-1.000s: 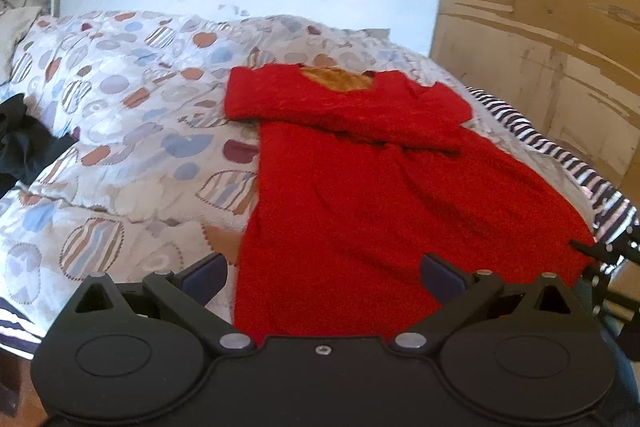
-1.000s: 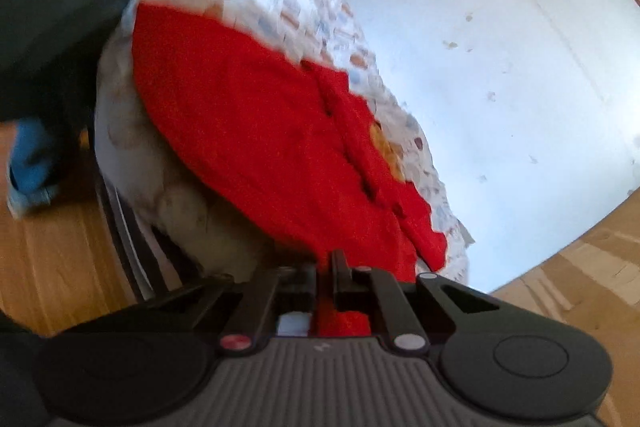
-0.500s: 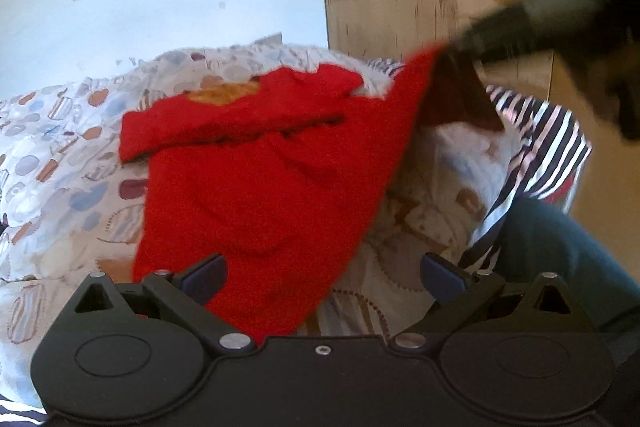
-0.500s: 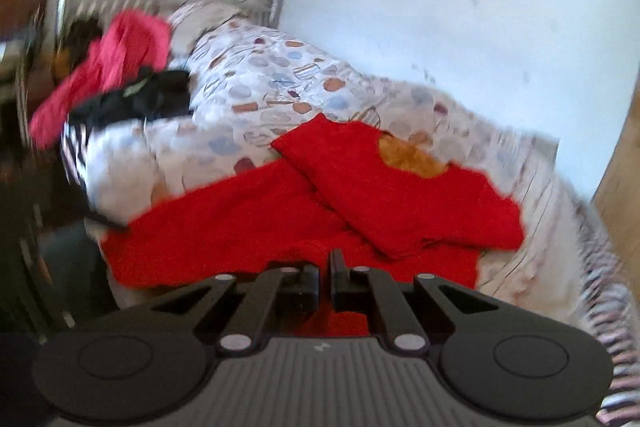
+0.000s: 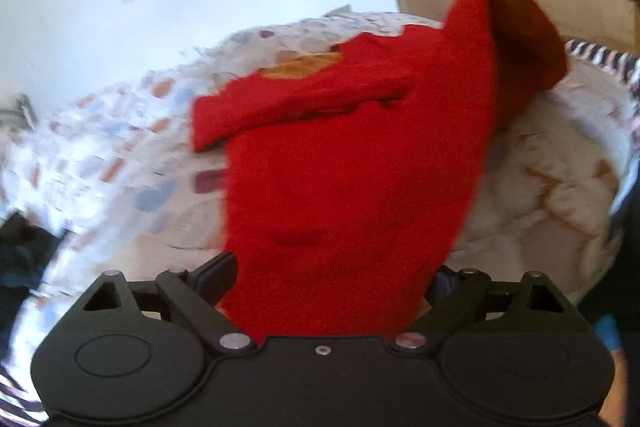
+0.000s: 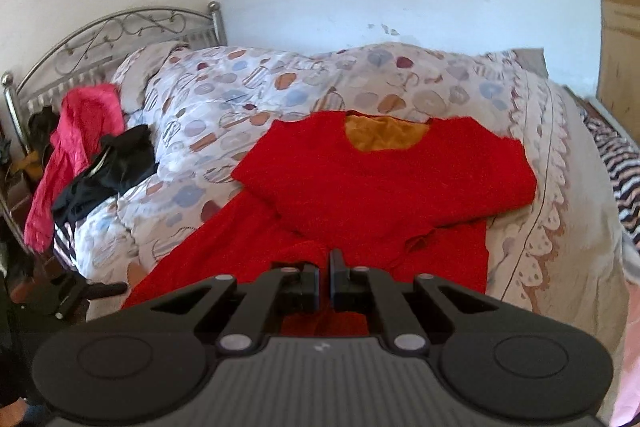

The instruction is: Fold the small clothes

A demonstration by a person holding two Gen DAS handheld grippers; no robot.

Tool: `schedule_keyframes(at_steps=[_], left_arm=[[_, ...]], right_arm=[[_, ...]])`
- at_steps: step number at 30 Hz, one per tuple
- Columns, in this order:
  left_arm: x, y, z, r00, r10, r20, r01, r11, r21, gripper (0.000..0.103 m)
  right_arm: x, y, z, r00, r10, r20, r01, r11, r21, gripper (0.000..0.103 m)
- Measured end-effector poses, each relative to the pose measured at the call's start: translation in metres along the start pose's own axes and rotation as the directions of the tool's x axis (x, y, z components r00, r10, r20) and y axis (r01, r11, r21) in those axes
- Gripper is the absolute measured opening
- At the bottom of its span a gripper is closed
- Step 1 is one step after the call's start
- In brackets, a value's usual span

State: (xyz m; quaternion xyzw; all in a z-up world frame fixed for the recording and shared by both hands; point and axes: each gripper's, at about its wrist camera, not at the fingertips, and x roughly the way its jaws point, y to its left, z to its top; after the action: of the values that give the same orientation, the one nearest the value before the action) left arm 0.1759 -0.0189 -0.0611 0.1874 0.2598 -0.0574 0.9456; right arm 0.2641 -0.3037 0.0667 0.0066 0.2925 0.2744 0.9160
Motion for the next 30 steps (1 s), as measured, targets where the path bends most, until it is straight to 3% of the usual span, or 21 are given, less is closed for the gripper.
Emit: schedule_keyframes(at_steps=[4,9,13,16,17,26,29,30], left_arm=[[0.000,0.013,-0.009,0.997,0.081,0.005,-0.081,0.994,0.068,0.089],[-0.011,0.019,-0.021,0.996,0.082,0.021,-0.083,0.993,0.083,0.078],[-0.018,0.012,-0.027,0.997,0.056,0.058,-0.063,0.989,0.136,0.046],[-0.021,0.010,-0.025,0.995,0.047,0.090,-0.060,0.987,0.147,0.014],[-0.022,0.012,-0.022,0.994,0.046,0.098,-0.059,0.990,0.131,0.011],[-0.022,0.064,0.034,0.988,-0.005,0.157,0.016,0.998,-0.067,0.007],[-0.015,0.078,0.057,0.987,-0.022,0.160,0.040,0.993,-0.110,0.007],[-0.012,0.082,0.064,0.987,-0.025,0.160,0.044,0.992,-0.122,0.007]], right_arm=[[0.008,-0.010,-0.004,1.000,0.006,0.000,-0.006,0.999,0.037,0.006],[0.013,-0.014,-0.013,1.000,0.010,-0.004,-0.010,0.998,0.060,0.006],[0.008,-0.016,-0.023,1.000,0.012,0.002,-0.012,0.998,0.058,0.006],[0.000,-0.014,-0.032,1.000,0.016,0.011,-0.016,0.999,0.049,0.006],[-0.003,-0.013,-0.035,1.000,0.016,0.012,-0.017,0.999,0.044,0.006],[-0.026,0.005,-0.063,0.999,0.001,0.040,-0.001,1.000,-0.019,0.011],[-0.029,0.021,-0.075,0.999,-0.025,0.045,0.028,0.996,-0.079,0.025],[-0.031,0.027,-0.081,0.998,-0.039,0.049,0.044,0.994,-0.097,0.041]])
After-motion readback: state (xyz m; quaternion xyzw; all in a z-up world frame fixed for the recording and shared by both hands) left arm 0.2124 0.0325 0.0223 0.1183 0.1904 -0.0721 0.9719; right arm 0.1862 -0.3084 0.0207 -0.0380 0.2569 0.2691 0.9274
